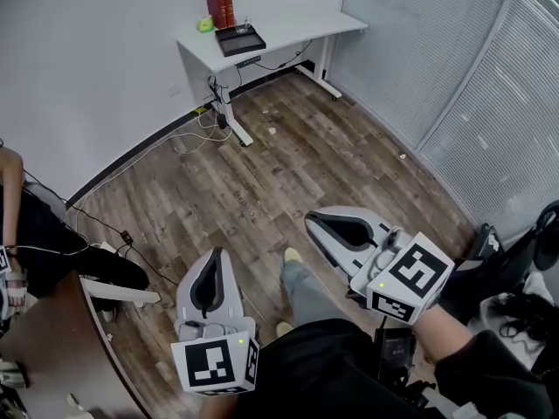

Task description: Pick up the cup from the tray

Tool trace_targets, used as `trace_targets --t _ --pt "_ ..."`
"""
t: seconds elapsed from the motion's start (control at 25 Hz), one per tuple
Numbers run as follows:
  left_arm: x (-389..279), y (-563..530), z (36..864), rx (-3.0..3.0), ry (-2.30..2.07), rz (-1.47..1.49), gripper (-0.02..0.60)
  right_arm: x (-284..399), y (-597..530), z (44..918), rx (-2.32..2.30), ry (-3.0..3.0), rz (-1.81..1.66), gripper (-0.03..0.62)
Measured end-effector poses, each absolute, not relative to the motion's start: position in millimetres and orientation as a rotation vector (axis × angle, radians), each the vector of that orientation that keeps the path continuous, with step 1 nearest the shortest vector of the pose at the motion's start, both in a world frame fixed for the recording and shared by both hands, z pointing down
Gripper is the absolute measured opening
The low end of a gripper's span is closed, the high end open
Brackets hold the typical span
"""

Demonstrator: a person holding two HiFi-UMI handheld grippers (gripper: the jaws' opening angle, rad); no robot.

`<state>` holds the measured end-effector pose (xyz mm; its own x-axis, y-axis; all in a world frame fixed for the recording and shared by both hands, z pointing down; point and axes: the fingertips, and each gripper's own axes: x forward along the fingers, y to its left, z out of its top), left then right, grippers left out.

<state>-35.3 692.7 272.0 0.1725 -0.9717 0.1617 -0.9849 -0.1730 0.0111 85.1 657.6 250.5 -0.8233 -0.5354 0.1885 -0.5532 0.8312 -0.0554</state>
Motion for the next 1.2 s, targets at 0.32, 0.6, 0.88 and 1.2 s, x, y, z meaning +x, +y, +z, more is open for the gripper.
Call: trace_targets --t 0.32,0.6,0.88,1.2 --pt "-44 638 276 2.311 -1.927 0.209 0.005 77 598 261 0.848 -2.837 0.216 0.015" --pt "-49 594 282 2.300 -1.919 0.237 0.005 75 553 270 0.848 -2.835 0.268 0.015" --pt "-47 554 282 2.297 -1.916 0.243 0.005 78 516 275 0.839 -2.829 0.287 0.015" --pt "-45 504 282 2.264 -1.922 0.261 0.005 80 465 277 0.805 -2.829 0.317 0.015"
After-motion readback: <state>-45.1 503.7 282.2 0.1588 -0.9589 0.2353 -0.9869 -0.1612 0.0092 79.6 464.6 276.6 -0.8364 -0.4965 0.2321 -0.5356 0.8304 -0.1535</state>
